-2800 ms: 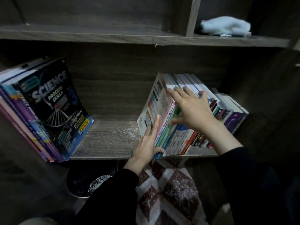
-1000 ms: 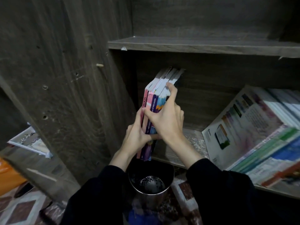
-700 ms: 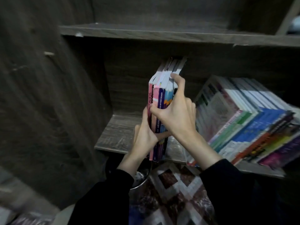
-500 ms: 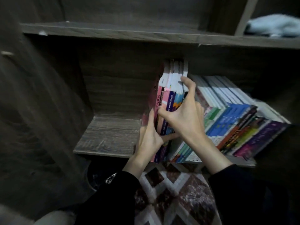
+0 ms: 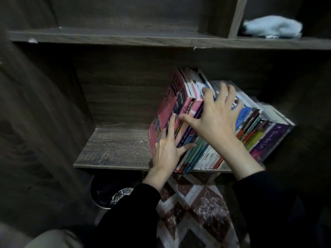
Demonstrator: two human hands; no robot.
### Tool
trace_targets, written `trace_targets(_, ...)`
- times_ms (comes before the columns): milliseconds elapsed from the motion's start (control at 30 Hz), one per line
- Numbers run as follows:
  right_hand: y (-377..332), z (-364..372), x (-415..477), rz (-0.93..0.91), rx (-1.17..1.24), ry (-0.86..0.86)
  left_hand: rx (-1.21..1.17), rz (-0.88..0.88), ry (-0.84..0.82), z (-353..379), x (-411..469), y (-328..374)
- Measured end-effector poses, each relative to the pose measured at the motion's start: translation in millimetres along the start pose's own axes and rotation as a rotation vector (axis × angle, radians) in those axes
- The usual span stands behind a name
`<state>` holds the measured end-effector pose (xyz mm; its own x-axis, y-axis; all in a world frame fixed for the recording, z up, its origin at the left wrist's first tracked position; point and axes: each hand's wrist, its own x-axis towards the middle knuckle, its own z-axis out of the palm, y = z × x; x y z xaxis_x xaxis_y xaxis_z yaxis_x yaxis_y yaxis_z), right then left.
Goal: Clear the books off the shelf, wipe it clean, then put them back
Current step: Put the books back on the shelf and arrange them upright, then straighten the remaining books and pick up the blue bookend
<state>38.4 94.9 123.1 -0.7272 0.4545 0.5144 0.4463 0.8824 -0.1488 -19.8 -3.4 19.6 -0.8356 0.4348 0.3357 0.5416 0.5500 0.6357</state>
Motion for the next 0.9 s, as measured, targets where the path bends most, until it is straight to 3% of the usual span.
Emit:
trace_targets(133, -4, 7, -8, -0.030, 0.129, 0.091, 0.076, 0.024, -0.029, -2, 2, -11)
trace_targets(233, -16, 17, -28, -0.225, 0.289, 0.326, 0.063, 0.142, -0.003, -9, 1, -29)
trace_targets(300, -29, 27, -45, -0.389, 0.419, 0.444, 0.024, 0.234, 0.104, -18, -6, -40)
trace_targets(400, -50, 50, -75, -0.507, 0.642, 0.434, -0.004, 0.228, 0.324, -37, -30, -63)
trace_targets(533, -75, 99, -118, -0.548, 0.818, 0.217, 0.089, 0.054, 0.446, -49, -72, -112)
trace_targets(700, -91, 184, -177, -0.517, 0.803, -0.183, 0.193, -0.245, 0.300, -29, -122, -193)
trace_targets(833, -102, 239, -220, -0.350, 0.677, -0.613, 0.109, -0.851, -0.003, -4, -153, -246)
trace_targets(900, -102, 259, -236, -0.264, 0.609, -0.835, -0.089, -1.115, -0.068, 4, -168, -259)
